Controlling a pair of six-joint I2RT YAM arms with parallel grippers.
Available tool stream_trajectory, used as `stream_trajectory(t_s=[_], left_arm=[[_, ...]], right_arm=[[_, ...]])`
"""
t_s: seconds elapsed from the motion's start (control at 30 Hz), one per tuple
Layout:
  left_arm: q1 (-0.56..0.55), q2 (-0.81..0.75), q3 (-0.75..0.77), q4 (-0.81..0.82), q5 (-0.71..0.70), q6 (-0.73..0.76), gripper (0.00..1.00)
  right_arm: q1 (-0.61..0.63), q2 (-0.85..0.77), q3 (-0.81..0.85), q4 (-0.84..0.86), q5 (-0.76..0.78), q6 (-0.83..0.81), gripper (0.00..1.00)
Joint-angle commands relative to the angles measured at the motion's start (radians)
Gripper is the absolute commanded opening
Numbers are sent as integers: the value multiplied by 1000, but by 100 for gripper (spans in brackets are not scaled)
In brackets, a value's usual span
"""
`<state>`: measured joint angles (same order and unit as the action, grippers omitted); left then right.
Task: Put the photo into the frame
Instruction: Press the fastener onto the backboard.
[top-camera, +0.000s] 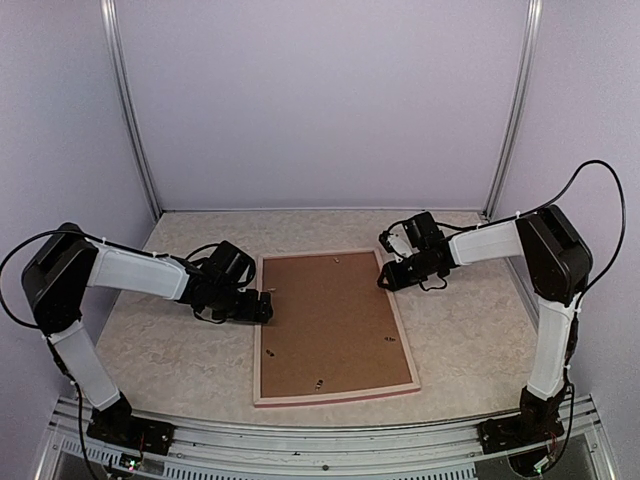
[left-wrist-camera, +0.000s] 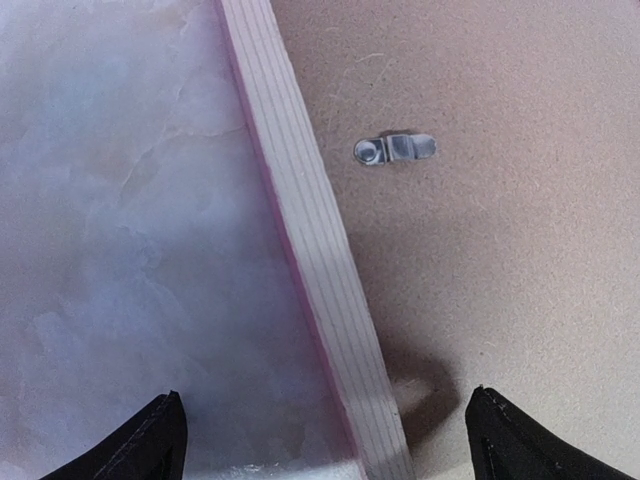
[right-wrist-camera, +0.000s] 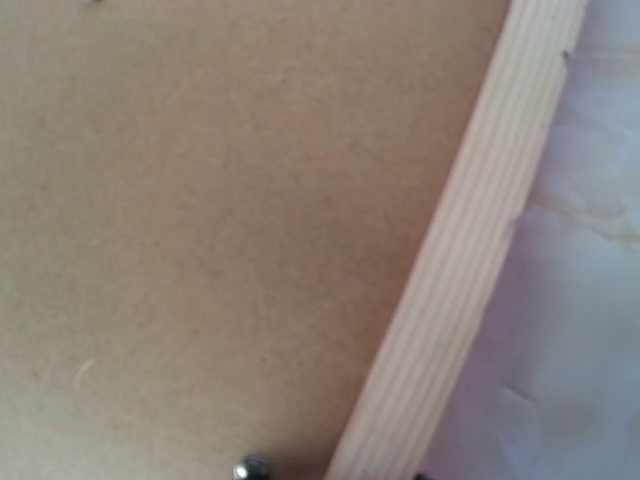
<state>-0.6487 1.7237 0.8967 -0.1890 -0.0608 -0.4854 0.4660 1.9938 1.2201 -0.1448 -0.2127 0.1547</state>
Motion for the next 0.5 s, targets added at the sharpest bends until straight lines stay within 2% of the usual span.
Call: stream_trajectory(t_s=[0.0,0.3,0.47], left_arm=[[-9,22,15,-4,4,4,96],[-16,33,-2,25,12,-13,96],[-32,33,-16,39,-29,-42,84]], right_arm=[[-3,42,0,-2,15,-16,30],[-3,55,-55,30,8,18,26],[-3,37,-113,56,-2,80,32]])
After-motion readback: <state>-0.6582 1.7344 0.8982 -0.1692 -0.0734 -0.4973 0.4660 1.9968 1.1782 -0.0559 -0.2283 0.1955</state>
